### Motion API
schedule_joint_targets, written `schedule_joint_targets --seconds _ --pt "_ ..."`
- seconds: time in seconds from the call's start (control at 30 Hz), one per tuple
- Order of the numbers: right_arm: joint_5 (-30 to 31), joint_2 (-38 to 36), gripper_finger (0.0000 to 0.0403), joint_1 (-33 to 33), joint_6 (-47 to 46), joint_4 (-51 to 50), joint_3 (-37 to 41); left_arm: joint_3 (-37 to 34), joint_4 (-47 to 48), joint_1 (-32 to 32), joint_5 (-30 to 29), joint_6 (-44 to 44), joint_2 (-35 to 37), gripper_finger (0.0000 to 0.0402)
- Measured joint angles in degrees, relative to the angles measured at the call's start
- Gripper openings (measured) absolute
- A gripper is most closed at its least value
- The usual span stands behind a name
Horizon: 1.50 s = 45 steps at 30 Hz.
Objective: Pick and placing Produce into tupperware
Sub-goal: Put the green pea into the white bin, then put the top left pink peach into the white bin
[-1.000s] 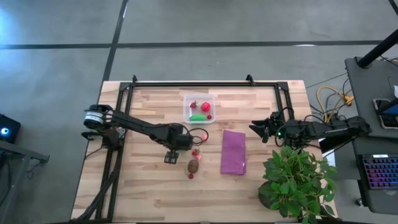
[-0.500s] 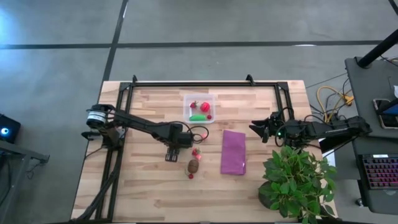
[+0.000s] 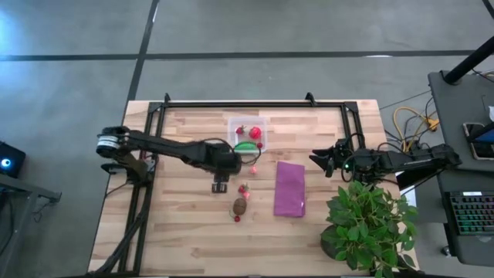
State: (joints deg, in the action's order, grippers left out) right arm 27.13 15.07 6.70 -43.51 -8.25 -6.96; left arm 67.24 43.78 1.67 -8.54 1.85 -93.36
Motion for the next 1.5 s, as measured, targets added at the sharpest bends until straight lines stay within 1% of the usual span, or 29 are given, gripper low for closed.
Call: schedule_joint_targets --seconds 0.07,0.13,0.2,0.3,0.37,0.47,0.6,0.73,0.83,0.97,1.07,1.17,1.27,1.37,1.5 --pt "0.0 0.0 0.0216 0.0 0.0 0.0 0.0 2.0 0.2 -0.8 -3.5 0.6 1.9 0.0131" --pt "0.0 0.0 0.0216 0.0 0.0 0.0 0.0 3.9 -0.3 -2.4 -6.9 3.0 3.6 0.0132" --pt "0.0 0.1 0.0216 0.0 0.0 0.0 0.0 5.9 -2.1 -4.7 -8.7 6.2 4.0 0.0132" --pt "0.0 0.1 0.0216 0.0 0.0 0.0 0.0 7.7 -4.0 -9.8 -8.8 9.2 3.1 0.0132" --pt "0.0 0.1 0.0216 0.0 -0.1 0.1 0.0 9.1 -6.2 -13.8 -8.8 9.4 1.6 0.0132" --pt "0.0 0.0 0.0216 0.0 -1.3 0.1 0.0 11.1 -6.3 -19.0 -6.7 9.3 -1.6 0.0133" --pt "0.0 0.2 0.0216 0.0 -3.0 0.1 0.0 13.4 -5.9 -22.7 -5.4 9.0 -6.8 0.0133" --pt "0.0 0.6 0.0216 0.0 -3.0 0.1 0.0 17.2 -6.0 -23.2 -3.3 6.7 -12.2 0.0135" --pt "0.0 0.9 0.0216 0.0 -3.0 0.2 0.0 19.4 -5.8 -23.2 -1.9 4.5 -15.7 0.0151" --pt "0.0 1.2 0.0216 0.0 -3.0 0.1 0.0 20.7 -2.5 -22.9 -3.1 4.3 -18.9 0.0196" --pt "0.0 1.3 0.0216 0.0 -3.0 0.2 0.0 21.1 -0.1 -22.7 -4.2 1.8 -19.7 0.0239" --pt "0.0 1.6 0.0216 0.0 -3.0 0.0 0.0 21.2 1.1 -22.2 -4.4 0.4 -18.9 0.0277" --pt "0.0 1.8 0.0216 0.0 -3.0 -0.1 0.0 21.2 1.9 -21.4 -4.7 -0.6 -16.3 0.03" --pt "0.8 2.4 0.0216 0.0 -3.0 -0.1 0.0 21.2 1.9 -19.7 -4.9 -2.5 -12.2 0.0305" --pt "3.6 3.3 0.0216 0.0 -3.0 0.0 0.0 21.0 0.4 -16.8 -5.0 -5.7 -6.1 0.0306"
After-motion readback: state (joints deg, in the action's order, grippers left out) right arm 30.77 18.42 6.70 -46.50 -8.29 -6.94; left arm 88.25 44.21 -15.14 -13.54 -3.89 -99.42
